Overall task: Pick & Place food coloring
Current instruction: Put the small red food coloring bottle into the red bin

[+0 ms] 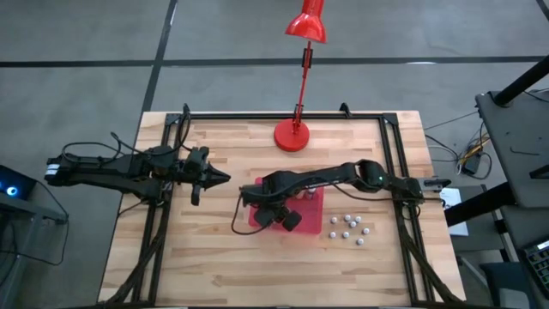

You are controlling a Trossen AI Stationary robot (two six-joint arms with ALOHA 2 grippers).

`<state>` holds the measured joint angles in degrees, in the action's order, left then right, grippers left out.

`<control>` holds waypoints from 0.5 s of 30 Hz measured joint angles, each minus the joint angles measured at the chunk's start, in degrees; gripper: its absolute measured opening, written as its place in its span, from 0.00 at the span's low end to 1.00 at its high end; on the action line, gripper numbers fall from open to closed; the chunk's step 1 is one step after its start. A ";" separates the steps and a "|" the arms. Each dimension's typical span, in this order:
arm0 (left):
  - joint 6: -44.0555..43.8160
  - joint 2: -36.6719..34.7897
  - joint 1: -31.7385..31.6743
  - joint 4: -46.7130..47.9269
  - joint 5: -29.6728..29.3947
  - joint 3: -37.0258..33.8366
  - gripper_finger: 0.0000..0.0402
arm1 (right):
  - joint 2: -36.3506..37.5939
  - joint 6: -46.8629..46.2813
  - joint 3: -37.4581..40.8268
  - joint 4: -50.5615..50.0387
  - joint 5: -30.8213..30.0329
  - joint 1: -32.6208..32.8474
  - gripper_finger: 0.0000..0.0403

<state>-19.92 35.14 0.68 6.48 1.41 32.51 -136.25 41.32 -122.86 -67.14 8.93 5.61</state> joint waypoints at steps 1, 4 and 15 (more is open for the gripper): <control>0.00 -0.02 -0.02 -0.02 0.00 0.00 0.00 | 0.00 -0.05 -0.66 -0.81 0.00 0.00 0.33; 0.00 -0.02 -0.01 -0.02 0.00 0.00 0.00 | 0.06 -1.80 -3.04 -3.88 -0.02 0.06 0.33; 0.00 -0.02 0.00 0.00 0.00 0.00 0.00 | 0.29 -14.46 -11.01 -17.21 0.64 0.18 0.31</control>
<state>-19.92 35.11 0.68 6.47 1.41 32.51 -135.96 26.86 -133.87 -84.34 9.57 5.79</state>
